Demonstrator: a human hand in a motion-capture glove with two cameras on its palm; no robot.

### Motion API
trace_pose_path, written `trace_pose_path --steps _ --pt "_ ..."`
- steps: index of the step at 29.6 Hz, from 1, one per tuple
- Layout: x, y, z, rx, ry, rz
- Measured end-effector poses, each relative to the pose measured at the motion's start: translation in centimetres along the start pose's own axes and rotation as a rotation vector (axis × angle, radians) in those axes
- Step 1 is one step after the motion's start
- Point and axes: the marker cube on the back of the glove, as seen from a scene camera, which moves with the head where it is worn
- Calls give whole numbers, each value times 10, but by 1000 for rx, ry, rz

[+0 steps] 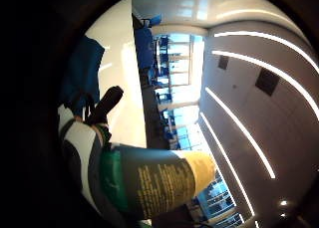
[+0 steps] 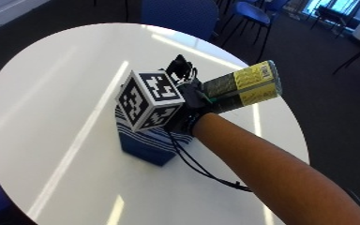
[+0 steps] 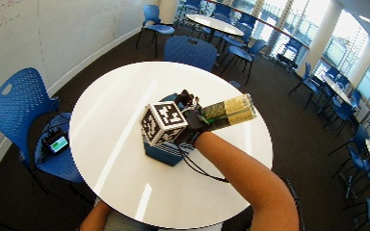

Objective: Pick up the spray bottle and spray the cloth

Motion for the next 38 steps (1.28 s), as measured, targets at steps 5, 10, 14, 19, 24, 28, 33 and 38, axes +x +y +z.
trace_pose_path --steps 5,10,14,19,24,28,33,38 --pt "12 -8 -11 38 -103 53" --pt "20 -15 -34 114 -246 98" --pt "26 -22 -56 203 -362 136" --pt "34 -28 -80 371 -502 178" --pt "41 -34 -98 573 -611 235" --pt "47 -36 -104 648 -751 274" --pt "52 -42 -117 674 -1005 273" --pt "58 -51 -119 671 -1344 229"
